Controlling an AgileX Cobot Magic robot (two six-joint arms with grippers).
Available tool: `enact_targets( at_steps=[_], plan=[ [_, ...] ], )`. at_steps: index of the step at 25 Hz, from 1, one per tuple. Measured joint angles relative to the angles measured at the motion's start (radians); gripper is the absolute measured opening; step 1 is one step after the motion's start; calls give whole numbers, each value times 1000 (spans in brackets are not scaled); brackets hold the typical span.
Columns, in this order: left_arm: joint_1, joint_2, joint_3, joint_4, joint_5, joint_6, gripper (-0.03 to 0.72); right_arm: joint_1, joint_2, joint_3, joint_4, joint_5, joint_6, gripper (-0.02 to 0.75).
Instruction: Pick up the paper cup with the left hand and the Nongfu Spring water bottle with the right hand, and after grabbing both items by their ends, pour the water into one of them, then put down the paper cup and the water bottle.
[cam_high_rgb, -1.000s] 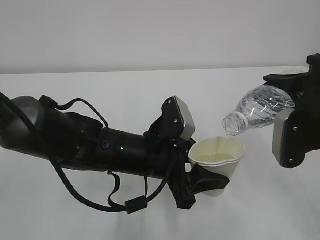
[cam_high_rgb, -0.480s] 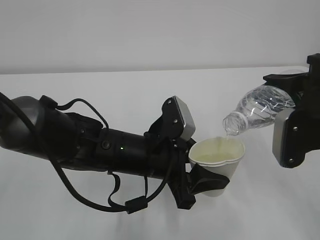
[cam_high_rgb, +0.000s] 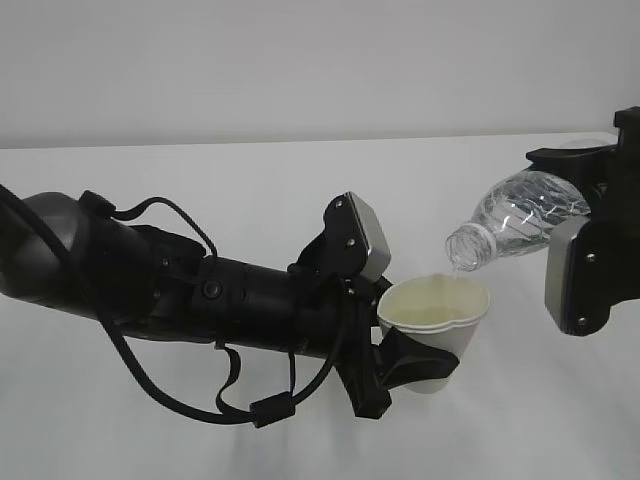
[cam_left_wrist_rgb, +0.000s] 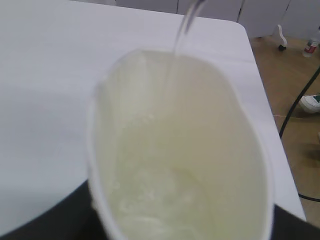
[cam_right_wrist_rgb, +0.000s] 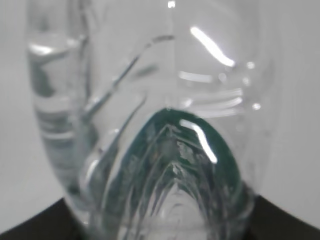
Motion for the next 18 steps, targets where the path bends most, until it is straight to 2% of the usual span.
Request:
enact_targets(
  at_steps=[18],
  plan=[
    [0,0,0,0,0,0,387,0,-1,0,0,-2,-2,385]
  ],
)
